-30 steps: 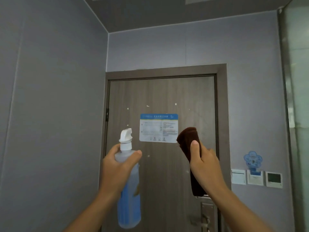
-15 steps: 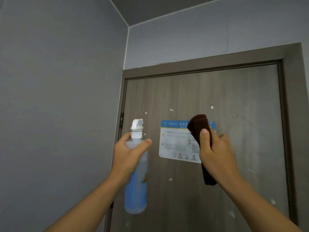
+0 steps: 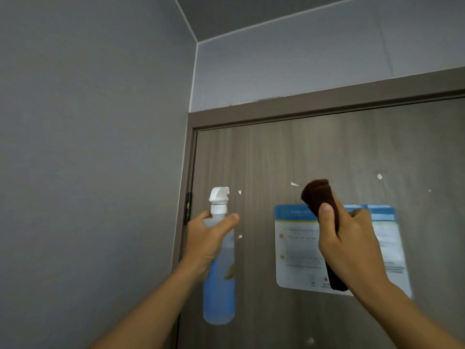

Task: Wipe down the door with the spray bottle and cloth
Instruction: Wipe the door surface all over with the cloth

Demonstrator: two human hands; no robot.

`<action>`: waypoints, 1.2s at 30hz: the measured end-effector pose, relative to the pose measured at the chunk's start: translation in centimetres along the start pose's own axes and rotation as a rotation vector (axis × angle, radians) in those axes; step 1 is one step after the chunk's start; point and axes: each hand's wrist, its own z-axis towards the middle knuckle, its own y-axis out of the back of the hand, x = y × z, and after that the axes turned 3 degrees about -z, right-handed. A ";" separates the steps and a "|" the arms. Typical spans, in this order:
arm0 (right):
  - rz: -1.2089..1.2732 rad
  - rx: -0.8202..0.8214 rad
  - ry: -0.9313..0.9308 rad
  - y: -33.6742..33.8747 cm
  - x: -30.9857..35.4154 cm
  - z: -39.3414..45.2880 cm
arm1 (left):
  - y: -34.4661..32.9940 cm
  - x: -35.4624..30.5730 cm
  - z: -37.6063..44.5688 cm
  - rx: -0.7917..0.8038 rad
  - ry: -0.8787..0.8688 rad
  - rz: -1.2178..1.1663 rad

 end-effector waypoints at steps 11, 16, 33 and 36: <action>-0.090 -0.113 -0.005 -6.0 1.1 1.5 | 1.4 4.9 8.3 0.164 0.075 -0.062; -0.082 -0.148 0.045 -7.4 1.4 2.9 | 1.5 5.8 8.5 0.205 0.079 -0.103; -0.037 -0.106 0.142 -11.4 1.0 4.6 | 1.1 6.7 9.5 0.200 0.026 -0.132; -0.031 -0.115 0.144 -11.6 0.8 4.6 | 1.1 6.7 9.5 0.201 0.032 -0.158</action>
